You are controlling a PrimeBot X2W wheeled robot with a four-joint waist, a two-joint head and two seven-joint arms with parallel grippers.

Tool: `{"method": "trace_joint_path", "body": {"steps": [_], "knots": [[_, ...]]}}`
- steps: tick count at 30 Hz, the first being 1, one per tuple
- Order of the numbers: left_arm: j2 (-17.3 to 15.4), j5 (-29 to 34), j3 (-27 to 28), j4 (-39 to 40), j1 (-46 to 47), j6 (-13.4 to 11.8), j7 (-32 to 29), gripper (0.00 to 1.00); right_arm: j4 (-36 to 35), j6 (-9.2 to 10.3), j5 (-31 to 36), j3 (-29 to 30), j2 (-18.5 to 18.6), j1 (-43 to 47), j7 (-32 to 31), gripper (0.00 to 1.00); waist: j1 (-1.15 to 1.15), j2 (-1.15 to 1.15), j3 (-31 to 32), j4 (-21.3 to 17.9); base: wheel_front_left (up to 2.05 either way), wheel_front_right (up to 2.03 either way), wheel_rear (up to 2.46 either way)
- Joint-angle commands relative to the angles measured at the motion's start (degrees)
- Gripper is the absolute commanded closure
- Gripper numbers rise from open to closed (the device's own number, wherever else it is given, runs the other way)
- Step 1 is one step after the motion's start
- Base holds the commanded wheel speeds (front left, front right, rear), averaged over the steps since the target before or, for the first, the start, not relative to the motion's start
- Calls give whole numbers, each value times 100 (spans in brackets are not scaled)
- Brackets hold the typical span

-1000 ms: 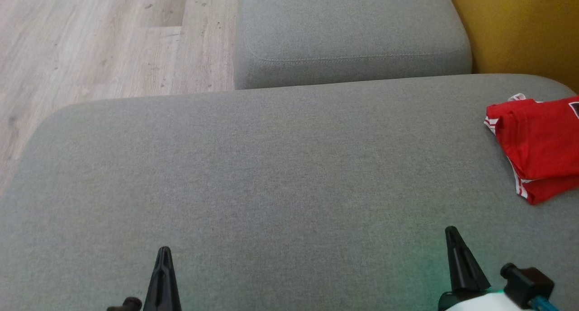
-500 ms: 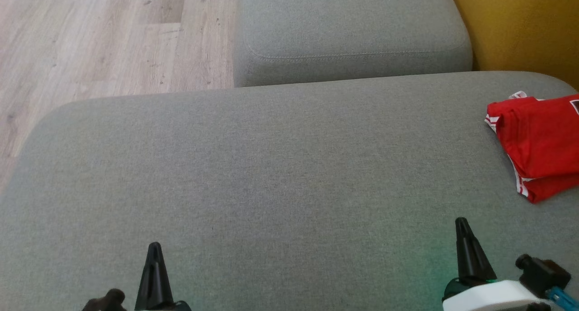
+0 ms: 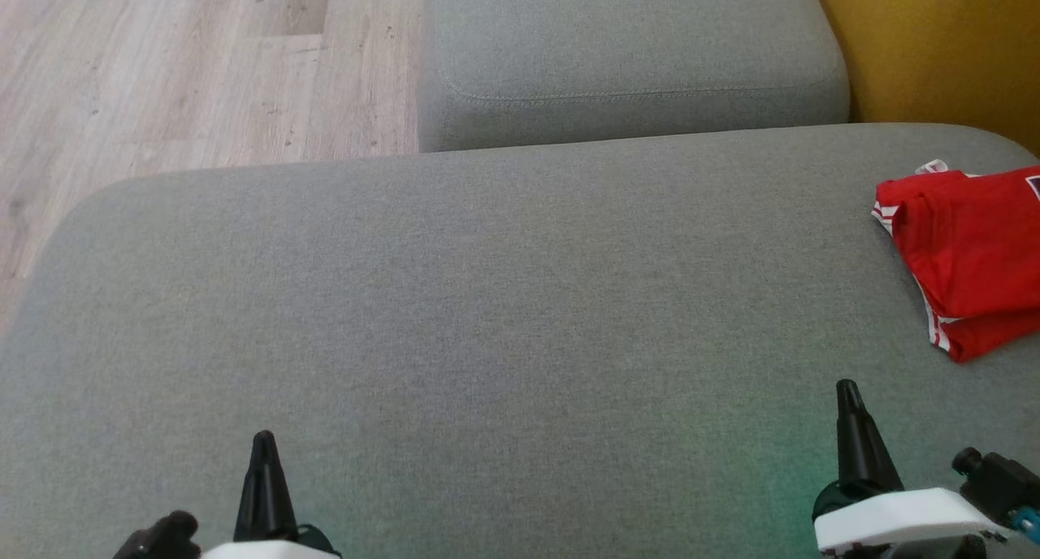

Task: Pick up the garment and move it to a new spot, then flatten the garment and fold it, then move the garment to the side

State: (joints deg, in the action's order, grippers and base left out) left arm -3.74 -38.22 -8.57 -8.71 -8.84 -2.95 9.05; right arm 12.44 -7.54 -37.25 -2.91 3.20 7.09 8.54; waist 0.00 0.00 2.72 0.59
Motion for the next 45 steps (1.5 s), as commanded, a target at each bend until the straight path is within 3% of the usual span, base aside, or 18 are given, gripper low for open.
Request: {"method": "trace_joint_path", "body": {"steps": [1, 45], "knots": [[-76, -179, 158, 142, 307, 50, -40, 100, -155, 2, -199, 4, 98, -303, -22, 100, 0, 0, -5, -1, 0, 0, 0], [-103, -3192, 742, -220, 952, 598, -745, 100, 8, 4, -3246, 370, 135, -855, -717, 100, 0, 0, -162, -33, 0, 0, 0]]}}
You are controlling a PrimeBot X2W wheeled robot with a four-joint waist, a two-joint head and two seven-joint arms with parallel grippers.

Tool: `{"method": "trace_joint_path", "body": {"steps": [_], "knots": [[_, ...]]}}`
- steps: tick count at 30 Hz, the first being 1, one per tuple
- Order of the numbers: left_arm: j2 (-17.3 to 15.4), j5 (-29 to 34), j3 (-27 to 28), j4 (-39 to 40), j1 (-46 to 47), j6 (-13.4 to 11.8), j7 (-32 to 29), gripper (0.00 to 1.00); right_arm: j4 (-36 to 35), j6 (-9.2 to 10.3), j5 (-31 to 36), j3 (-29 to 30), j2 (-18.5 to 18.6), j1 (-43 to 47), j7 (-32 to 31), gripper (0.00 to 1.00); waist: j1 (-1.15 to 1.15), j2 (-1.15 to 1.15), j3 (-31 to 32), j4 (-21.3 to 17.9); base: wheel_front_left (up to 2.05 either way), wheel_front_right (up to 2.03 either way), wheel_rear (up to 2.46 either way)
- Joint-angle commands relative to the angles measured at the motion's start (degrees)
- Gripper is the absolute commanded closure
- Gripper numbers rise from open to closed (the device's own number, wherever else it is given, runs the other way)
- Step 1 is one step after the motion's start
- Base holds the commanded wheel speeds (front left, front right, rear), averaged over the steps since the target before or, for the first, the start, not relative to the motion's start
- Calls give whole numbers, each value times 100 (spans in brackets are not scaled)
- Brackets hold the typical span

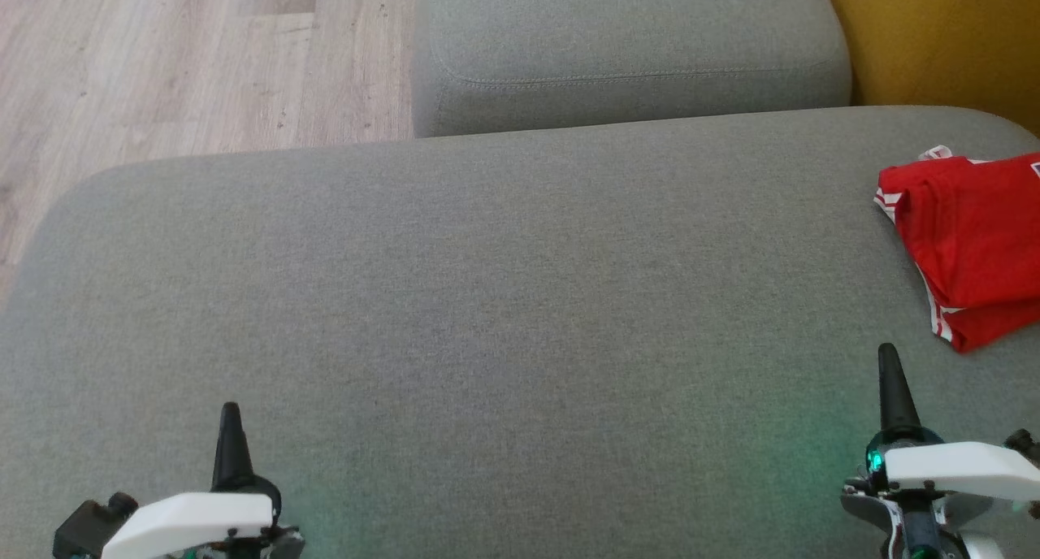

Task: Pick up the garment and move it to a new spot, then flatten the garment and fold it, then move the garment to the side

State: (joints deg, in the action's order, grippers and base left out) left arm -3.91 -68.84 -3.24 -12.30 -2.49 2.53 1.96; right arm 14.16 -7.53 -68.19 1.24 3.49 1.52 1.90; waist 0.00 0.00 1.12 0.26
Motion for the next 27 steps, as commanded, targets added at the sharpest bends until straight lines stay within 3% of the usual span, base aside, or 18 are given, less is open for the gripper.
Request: {"method": "trace_joint_path", "body": {"steps": [1, 27], "knots": [[-86, -198, 222, 131, 332, 62, -53, 100, -159, 3, -221, -35, 107, -310, -69, 100, 0, 0, -6, -1, 0, 0, 0], [-76, -1880, 591, -80, 703, 374, -483, 100, -64, 4, -1923, 208, 103, -627, -492, 100, 0, 0, -95, -19, 0, 0, 0]]}}
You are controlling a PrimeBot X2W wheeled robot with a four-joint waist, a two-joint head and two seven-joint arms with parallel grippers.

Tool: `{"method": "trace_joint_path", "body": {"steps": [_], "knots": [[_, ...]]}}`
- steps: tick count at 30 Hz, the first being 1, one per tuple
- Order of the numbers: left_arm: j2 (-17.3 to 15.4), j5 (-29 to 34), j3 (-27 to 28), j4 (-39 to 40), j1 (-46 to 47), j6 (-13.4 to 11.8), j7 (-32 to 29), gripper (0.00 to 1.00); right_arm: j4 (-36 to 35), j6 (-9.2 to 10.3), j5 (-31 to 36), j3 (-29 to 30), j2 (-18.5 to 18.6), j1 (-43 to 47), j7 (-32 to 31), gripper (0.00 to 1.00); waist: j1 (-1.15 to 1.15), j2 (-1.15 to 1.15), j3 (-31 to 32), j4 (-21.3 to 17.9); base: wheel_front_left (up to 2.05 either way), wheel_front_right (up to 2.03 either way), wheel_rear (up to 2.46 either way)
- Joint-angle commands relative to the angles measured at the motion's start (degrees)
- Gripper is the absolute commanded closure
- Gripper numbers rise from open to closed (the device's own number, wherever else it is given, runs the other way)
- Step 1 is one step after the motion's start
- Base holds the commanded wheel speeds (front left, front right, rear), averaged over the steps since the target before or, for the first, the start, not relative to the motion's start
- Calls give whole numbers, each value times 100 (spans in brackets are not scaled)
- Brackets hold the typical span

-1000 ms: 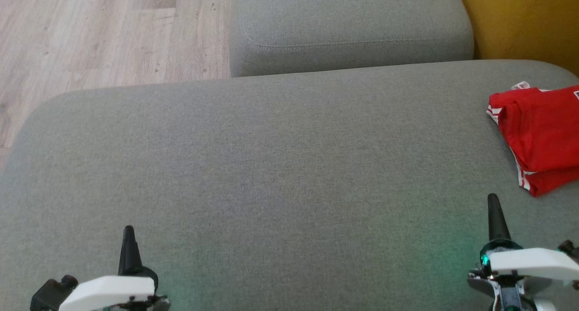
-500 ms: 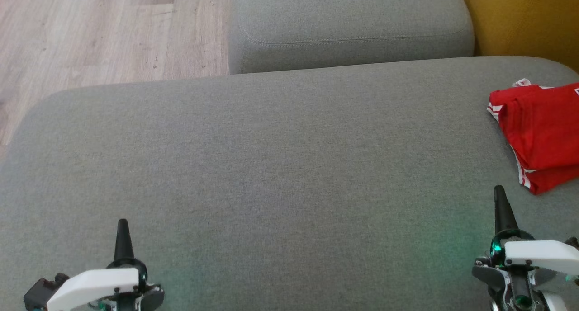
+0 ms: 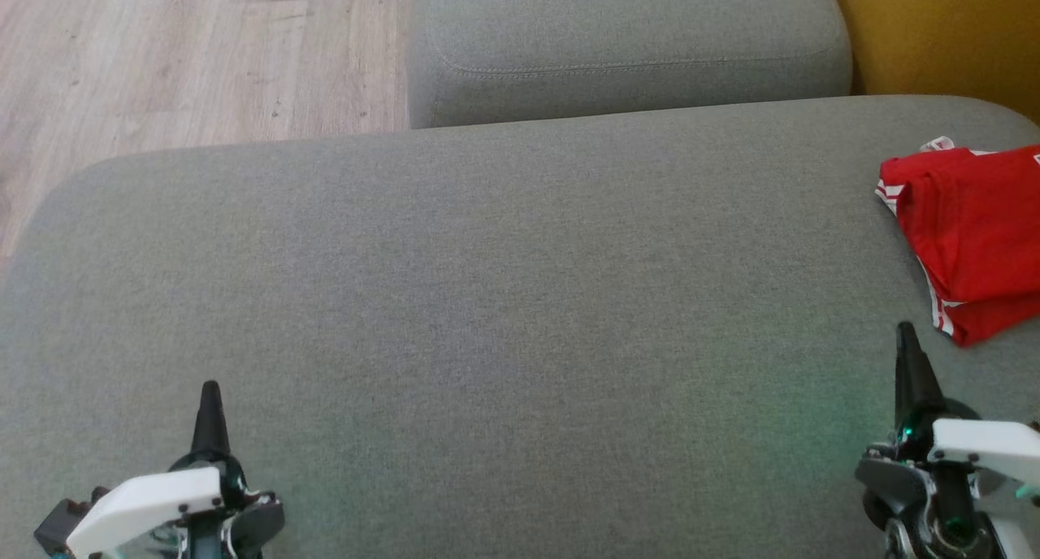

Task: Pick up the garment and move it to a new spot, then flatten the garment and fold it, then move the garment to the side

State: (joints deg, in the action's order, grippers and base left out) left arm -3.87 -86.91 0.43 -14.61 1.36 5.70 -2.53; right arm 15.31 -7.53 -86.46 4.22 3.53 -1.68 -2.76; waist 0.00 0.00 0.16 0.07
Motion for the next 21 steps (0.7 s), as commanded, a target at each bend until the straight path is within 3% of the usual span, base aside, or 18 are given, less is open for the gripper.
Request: {"method": "trace_joint_path", "body": {"steps": [1, 10, 21], "knots": [[-78, -140, 239, 142, 333, 70, -52, 100, -176, 4, -164, -81, 98, -320, -43, 100, 0, 0, -3, -1, 0, 0, 0], [-71, -723, 372, 68, 463, 179, -206, 100, -142, 4, -755, 8, 94, -431, -195, 100, 0, 0, -34, -7, 0, 0, 0], [-49, -697, 403, 66, 466, 179, -231, 100, -140, 4, -730, 38, 73, -433, -219, 100, 0, 0, -34, -7, 0, 0, 0]]}}
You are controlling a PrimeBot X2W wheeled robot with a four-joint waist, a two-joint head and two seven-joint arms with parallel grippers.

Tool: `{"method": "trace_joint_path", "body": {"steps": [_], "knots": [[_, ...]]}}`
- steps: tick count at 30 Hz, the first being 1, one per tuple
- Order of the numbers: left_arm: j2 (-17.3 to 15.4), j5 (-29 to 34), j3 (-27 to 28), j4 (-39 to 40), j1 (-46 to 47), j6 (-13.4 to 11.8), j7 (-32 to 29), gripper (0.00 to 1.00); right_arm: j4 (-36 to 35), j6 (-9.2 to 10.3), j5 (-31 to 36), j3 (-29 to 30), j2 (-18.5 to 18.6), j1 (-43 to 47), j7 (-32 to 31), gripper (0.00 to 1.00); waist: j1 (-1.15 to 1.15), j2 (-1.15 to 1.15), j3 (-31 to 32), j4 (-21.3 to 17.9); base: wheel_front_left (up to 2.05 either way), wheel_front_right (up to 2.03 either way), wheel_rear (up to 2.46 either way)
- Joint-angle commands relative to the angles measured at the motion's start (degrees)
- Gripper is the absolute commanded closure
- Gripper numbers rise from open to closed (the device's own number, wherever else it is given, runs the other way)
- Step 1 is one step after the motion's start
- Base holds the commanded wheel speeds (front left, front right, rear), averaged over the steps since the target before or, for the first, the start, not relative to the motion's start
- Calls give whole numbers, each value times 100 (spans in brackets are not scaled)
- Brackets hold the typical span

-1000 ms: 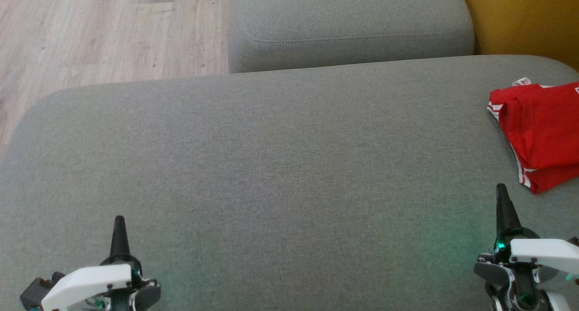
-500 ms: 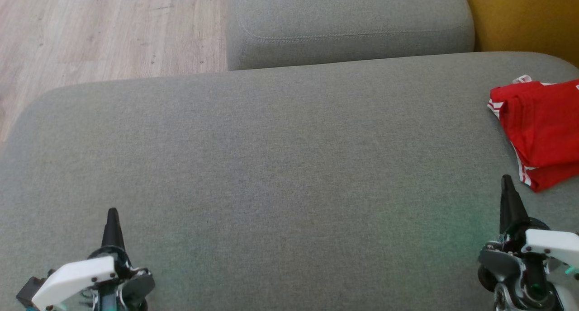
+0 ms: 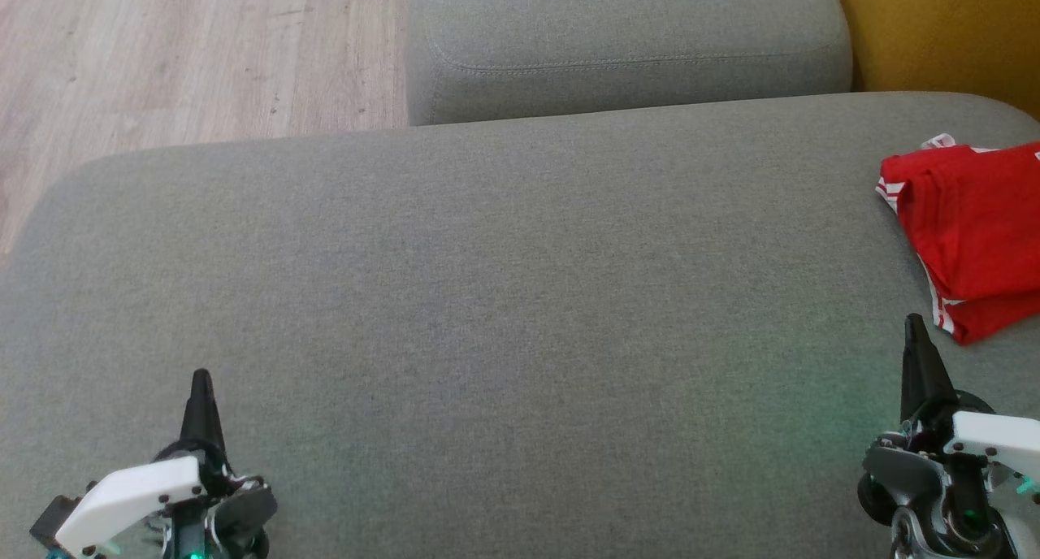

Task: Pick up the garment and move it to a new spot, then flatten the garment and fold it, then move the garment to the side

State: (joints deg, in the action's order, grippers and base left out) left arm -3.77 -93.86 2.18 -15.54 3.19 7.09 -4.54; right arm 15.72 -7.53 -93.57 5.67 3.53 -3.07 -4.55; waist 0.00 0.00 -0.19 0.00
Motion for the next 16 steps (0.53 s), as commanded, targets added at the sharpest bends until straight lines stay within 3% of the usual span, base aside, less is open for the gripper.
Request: {"method": "trace_joint_path", "body": {"steps": [1, 16], "knots": [[-57, 1, 231, 159, 283, 40, -32, 100, -181, 4, -17, -104, 71, -294, -42, 100, 0, 0, 1, 0, 0, 0, 0], [-34, 28, 263, 157, 285, 40, -57, 100, -179, 4, 8, -74, 49, -297, -66, 100, 0, 0, 1, 0, 0, 0, 0]]}}
